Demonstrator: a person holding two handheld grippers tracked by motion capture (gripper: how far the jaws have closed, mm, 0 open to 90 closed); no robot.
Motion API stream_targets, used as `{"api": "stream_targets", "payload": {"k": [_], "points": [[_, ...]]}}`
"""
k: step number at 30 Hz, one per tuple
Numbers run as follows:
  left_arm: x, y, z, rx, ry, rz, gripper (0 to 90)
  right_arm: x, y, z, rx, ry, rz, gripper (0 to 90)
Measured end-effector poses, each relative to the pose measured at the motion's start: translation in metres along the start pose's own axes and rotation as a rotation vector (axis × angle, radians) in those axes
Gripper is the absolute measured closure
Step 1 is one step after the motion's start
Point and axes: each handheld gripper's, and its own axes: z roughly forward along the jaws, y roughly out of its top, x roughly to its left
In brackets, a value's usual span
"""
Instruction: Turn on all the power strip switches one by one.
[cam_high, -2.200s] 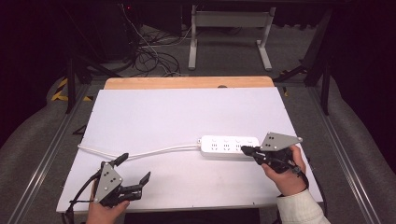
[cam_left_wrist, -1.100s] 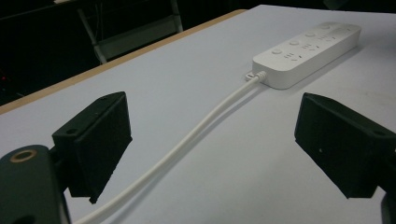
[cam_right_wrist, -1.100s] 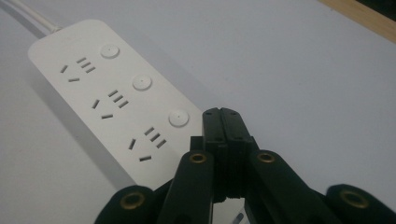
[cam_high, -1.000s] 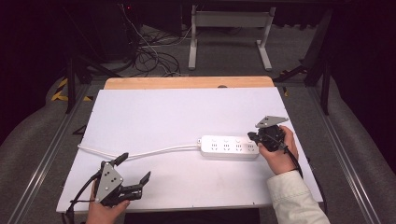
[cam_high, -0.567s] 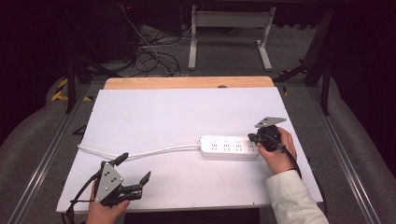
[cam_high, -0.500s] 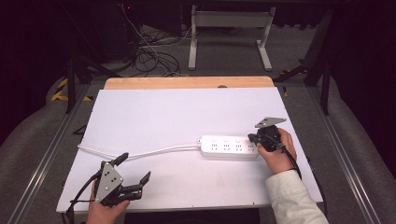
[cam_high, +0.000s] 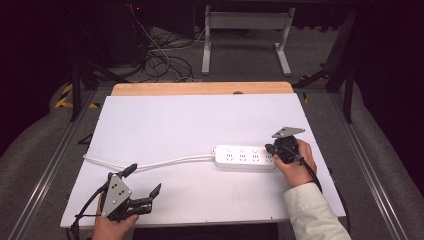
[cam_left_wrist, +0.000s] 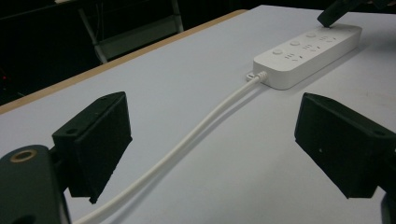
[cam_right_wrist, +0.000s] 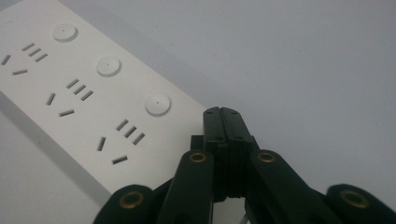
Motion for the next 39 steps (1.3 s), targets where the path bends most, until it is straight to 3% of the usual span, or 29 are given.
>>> {"api": "stream_targets", "payload": {"k": [12, 27, 31, 33, 36, 37, 39], "points": [[0.001, 0.000, -0.001, -0.002, 0.003, 0.011, 11.3, 0.000, -0.002, 0.001, 0.001, 0.001, 0.043, 90.0], [0.000, 0.000, -0.001, -0.001, 0.003, 0.010, 11.3, 0.003, -0.003, 0.002, 0.004, -0.017, 0.056, 90.0], [0.000, 0.000, -0.001, 0.000, 0.003, 0.011, 11.3, 0.001, -0.004, 0.001, 0.008, 0.010, 0.076, 90.0], [0.000, 0.000, 0.000, 0.000, 0.000, 0.003, 11.3, 0.001, -0.006, 0.001, -0.012, 0.008, 0.092, 90.0], [0.000, 0.000, 0.000, 0.000, -0.001, 0.008, 11.3, 0.003, -0.008, -0.003, -0.074, -0.010, 0.064, 90.0], [0.000, 0.000, 0.000, -0.001, -0.003, 0.001, 11.3, 0.003, -0.006, -0.010, -0.151, -0.019, 0.070, 90.0], [0.000, 0.000, 0.000, 0.001, 0.000, 0.000, 11.3, 0.002, -0.004, -0.015, -0.184, -0.014, 0.079, 90.0]]}}
